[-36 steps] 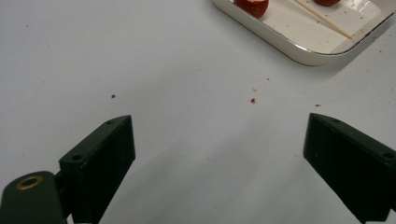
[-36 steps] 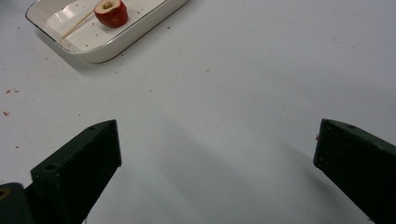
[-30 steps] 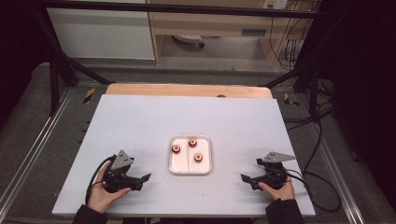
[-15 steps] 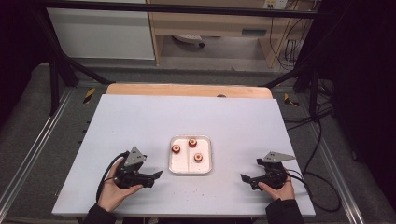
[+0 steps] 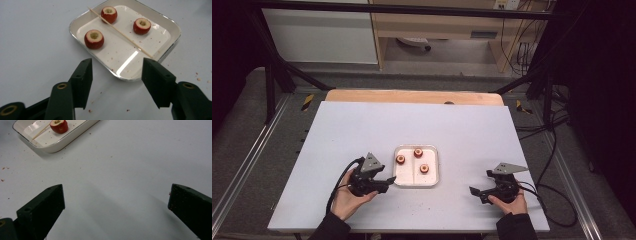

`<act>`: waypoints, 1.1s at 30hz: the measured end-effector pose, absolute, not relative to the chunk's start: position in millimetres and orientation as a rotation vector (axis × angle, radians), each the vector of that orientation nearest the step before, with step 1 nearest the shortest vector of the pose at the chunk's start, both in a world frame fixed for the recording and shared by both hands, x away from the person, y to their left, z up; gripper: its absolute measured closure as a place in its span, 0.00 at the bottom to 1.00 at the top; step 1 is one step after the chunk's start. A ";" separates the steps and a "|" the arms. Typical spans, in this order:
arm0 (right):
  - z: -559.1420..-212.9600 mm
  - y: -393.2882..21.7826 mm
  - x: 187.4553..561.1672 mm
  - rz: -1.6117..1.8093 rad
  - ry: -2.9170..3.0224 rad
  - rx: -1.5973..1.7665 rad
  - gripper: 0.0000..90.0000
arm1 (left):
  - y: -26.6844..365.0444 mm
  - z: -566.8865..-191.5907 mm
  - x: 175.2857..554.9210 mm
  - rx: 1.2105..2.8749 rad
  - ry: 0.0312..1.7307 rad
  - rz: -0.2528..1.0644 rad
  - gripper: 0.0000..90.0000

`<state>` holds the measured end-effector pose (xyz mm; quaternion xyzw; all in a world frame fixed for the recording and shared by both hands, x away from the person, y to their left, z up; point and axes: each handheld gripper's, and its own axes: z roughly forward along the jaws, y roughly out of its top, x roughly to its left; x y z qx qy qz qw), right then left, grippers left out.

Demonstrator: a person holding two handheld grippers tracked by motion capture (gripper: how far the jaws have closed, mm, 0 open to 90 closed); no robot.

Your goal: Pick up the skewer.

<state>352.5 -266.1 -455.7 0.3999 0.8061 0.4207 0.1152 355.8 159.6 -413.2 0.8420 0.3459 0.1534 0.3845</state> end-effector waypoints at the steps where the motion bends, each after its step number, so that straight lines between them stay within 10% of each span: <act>1: -455.6 -266.3 352.5 1.231 2.363 1.170 0.01 | 156.8 -413.0 356.9 2.149 0.879 0.389 0.50; 20: -456.1 -266.1 353.1 1.231 2.368 1.164 0.02 | 103.0 -422.6 374.4 2.192 0.863 0.320 0.94; 33: -456.6 -265.6 353.1 1.231 2.373 1.165 0.02 | 78.4 -439.0 378.0 2.257 0.833 0.280 1.00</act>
